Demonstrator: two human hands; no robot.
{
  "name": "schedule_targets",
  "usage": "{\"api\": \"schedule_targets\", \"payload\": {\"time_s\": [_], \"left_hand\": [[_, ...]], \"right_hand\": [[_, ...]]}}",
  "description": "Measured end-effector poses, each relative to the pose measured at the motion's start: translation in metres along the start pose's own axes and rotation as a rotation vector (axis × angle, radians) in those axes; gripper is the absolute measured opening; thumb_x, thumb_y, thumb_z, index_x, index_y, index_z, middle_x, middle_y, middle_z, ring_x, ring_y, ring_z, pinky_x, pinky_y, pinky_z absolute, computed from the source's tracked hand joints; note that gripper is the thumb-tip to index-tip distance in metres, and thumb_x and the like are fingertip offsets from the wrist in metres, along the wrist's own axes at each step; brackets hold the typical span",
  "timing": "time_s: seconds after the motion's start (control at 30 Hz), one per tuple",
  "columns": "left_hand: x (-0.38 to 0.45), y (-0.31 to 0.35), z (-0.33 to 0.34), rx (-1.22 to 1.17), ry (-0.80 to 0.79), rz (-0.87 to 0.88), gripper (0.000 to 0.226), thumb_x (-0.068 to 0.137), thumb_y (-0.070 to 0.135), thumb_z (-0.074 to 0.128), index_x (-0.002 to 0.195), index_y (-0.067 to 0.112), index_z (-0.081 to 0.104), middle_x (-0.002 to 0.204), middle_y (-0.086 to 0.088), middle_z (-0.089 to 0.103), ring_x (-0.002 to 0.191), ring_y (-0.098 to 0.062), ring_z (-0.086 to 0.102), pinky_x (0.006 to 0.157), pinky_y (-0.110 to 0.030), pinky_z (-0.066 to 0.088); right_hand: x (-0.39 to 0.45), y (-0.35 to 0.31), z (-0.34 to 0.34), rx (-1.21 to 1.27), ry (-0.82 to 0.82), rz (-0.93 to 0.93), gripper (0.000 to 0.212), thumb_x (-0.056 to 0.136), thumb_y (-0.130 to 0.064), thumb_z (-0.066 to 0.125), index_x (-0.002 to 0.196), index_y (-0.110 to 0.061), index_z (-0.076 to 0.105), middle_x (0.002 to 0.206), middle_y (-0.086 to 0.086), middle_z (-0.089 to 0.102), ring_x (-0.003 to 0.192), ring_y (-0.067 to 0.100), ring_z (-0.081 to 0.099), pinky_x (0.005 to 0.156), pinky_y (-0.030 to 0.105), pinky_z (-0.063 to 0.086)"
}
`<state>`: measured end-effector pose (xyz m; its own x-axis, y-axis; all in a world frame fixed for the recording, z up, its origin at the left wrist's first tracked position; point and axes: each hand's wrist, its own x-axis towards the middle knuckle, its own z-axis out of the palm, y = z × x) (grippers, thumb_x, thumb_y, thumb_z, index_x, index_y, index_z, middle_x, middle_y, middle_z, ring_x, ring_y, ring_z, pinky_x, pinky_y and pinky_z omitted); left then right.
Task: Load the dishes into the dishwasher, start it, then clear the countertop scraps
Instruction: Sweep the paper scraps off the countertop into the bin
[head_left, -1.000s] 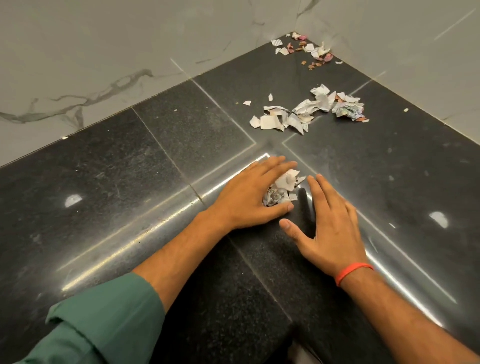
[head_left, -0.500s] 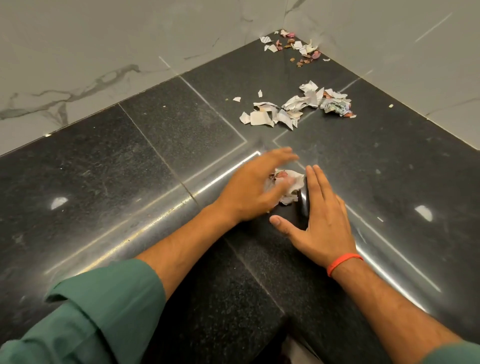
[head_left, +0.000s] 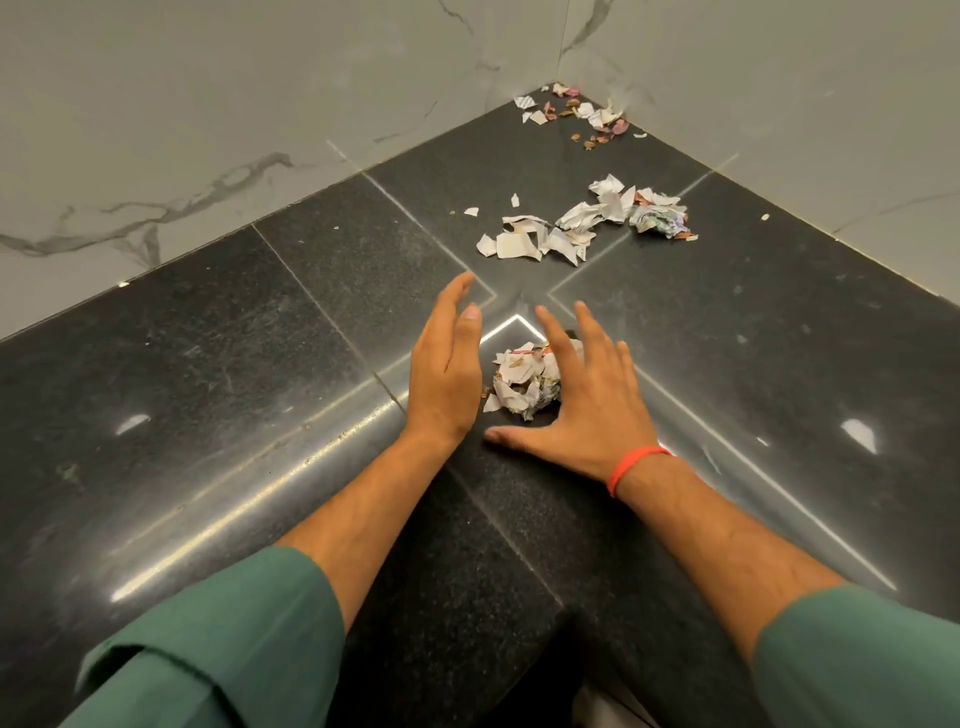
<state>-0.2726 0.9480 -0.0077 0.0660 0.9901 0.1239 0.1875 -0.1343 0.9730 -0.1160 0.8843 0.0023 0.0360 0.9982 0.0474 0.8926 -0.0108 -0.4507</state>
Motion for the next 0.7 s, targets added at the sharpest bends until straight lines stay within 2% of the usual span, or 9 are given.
{"api": "schedule_targets", "payload": {"time_s": [0.07, 0.13, 0.23, 0.33, 0.4, 0.53, 0.63, 0.7], "left_hand": [[0.0, -0.001, 0.0, -0.044, -0.006, -0.002, 0.052, 0.102, 0.047, 0.039, 0.151, 0.032, 0.046, 0.154, 0.008, 0.049, 0.141, -0.008, 0.047, 0.116, -0.047, 0.041], [0.001, 0.0, -0.001, -0.043, -0.012, 0.002, 0.051, 0.103, 0.044, 0.04, 0.152, 0.032, 0.046, 0.154, 0.008, 0.048, 0.141, -0.007, 0.046, 0.116, -0.047, 0.042], [0.002, 0.001, -0.001, -0.009, -0.009, 0.016, 0.05, 0.104, 0.039, 0.04, 0.152, 0.028, 0.046, 0.154, 0.007, 0.049, 0.139, -0.006, 0.048, 0.114, -0.045, 0.043], [0.002, 0.003, 0.0, 0.003, 0.01, 0.009, 0.05, 0.103, 0.038, 0.04, 0.151, 0.026, 0.048, 0.152, 0.006, 0.051, 0.139, -0.005, 0.048, 0.113, -0.046, 0.044], [0.001, 0.001, 0.0, -0.014, 0.013, 0.0, 0.05, 0.102, 0.038, 0.04, 0.15, 0.026, 0.049, 0.15, 0.005, 0.053, 0.138, -0.005, 0.048, 0.113, -0.046, 0.045], [-0.002, 0.007, -0.004, -0.059, 0.022, 0.025, 0.046, 0.102, 0.029, 0.04, 0.145, 0.022, 0.055, 0.145, 0.003, 0.057, 0.138, -0.004, 0.049, 0.113, -0.047, 0.044], [-0.005, 0.013, -0.017, -0.075, 0.109, 0.099, 0.04, 0.103, 0.019, 0.041, 0.139, 0.017, 0.059, 0.14, 0.004, 0.061, 0.135, -0.006, 0.053, 0.113, -0.043, 0.045], [-0.006, 0.012, -0.036, -0.037, 0.196, 0.123, 0.038, 0.103, 0.016, 0.043, 0.136, 0.015, 0.062, 0.138, 0.004, 0.062, 0.132, -0.006, 0.055, 0.113, -0.037, 0.045]], "right_hand": [[0.012, -0.007, 0.008, -0.062, 0.017, -0.016, 0.117, 0.059, -0.097, 0.052, 0.156, -0.049, 0.008, 0.168, 0.006, 0.007, 0.154, 0.026, 0.014, 0.123, 0.06, 0.005], [0.017, -0.01, 0.013, -0.112, 0.037, -0.057, 0.103, 0.067, -0.094, 0.044, 0.155, -0.048, 0.019, 0.166, 0.007, 0.016, 0.152, 0.027, 0.02, 0.123, 0.06, 0.009], [0.019, -0.007, 0.018, -0.123, 0.051, -0.206, 0.076, 0.083, -0.08, 0.043, 0.148, -0.038, 0.042, 0.155, 0.007, 0.037, 0.143, 0.028, 0.034, 0.118, 0.058, 0.027], [0.023, -0.003, 0.021, -0.102, 0.106, -0.283, 0.05, 0.095, -0.059, 0.051, 0.13, -0.026, 0.062, 0.139, 0.006, 0.051, 0.131, 0.027, 0.044, 0.11, 0.045, 0.039], [0.022, -0.002, 0.024, -0.065, 0.144, -0.287, 0.037, 0.097, -0.046, 0.055, 0.123, -0.022, 0.065, 0.131, 0.006, 0.055, 0.122, 0.026, 0.049, 0.102, 0.039, 0.044], [0.025, 0.0, 0.026, -0.025, 0.21, -0.29, 0.023, 0.1, -0.034, 0.055, 0.111, -0.017, 0.067, 0.113, 0.004, 0.058, 0.102, 0.027, 0.053, 0.086, 0.042, 0.047], [0.027, 0.006, 0.028, 0.046, 0.226, -0.259, 0.021, 0.1, -0.027, 0.057, 0.11, -0.011, 0.068, 0.101, 0.008, 0.056, 0.093, 0.029, 0.053, 0.081, 0.031, 0.041], [0.029, 0.009, 0.029, 0.055, 0.219, -0.22, 0.02, 0.1, -0.023, 0.058, 0.11, -0.01, 0.068, 0.096, 0.009, 0.056, 0.09, 0.03, 0.054, 0.076, 0.028, 0.035]]}}
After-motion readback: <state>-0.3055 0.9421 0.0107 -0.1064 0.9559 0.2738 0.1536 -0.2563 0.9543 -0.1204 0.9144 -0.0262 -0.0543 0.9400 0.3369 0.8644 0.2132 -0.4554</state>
